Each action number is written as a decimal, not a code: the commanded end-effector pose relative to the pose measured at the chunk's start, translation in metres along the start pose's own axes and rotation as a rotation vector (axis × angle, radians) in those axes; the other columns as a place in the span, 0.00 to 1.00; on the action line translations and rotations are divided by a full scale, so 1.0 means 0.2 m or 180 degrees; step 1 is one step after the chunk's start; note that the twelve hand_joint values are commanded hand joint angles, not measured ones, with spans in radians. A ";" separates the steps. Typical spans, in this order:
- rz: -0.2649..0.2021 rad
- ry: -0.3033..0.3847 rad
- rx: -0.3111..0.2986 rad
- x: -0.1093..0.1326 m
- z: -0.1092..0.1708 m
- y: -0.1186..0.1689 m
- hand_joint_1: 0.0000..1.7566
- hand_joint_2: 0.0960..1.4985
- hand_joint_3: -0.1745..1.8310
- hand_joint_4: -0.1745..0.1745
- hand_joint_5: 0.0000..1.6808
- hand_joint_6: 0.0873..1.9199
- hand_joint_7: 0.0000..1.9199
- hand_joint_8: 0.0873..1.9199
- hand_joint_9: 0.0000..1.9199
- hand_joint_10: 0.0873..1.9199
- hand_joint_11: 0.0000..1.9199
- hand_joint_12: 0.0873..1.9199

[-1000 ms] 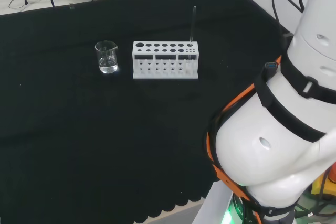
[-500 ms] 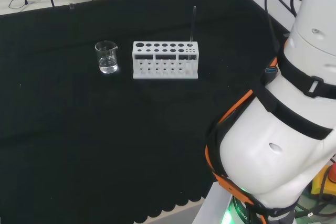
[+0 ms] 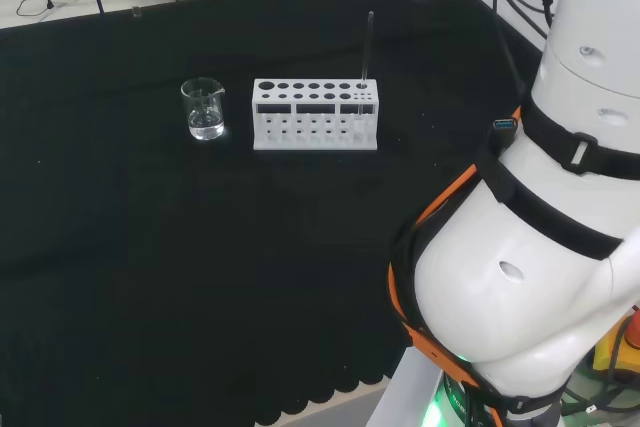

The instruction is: Take the glass rod from the white test tube rack.

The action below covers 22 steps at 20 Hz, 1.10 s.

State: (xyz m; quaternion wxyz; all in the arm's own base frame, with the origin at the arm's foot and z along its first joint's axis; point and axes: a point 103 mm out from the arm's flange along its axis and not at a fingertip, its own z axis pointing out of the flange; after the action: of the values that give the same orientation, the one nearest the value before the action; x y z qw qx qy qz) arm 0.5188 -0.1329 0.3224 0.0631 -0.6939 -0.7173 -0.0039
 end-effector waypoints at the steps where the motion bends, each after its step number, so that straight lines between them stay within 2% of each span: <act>1: 0.0002 0.0063 0.0093 -0.03 0.15 0.01 0.45 0.52 0.41 0.00 0.24 0.47 0.44 0.43 0.56 0.39 0.28 0.70; 13: 0.0014 0.0054 0.0210 -0.06 0.27 0.01 0.45 0.52 0.42 0.00 0.26 0.49 0.48 0.44 0.58 0.40 0.29 0.70; 22: -0.0021 0.0025 0.0264 -0.04 0.31 0.04 0.47 0.52 0.42 0.00 0.32 0.52 0.58 0.44 0.66 0.41 0.35 0.68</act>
State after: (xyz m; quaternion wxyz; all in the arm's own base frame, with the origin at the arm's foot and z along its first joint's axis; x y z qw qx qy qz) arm 0.5187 -0.1365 0.2603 0.0954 -0.6910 -0.7162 0.0210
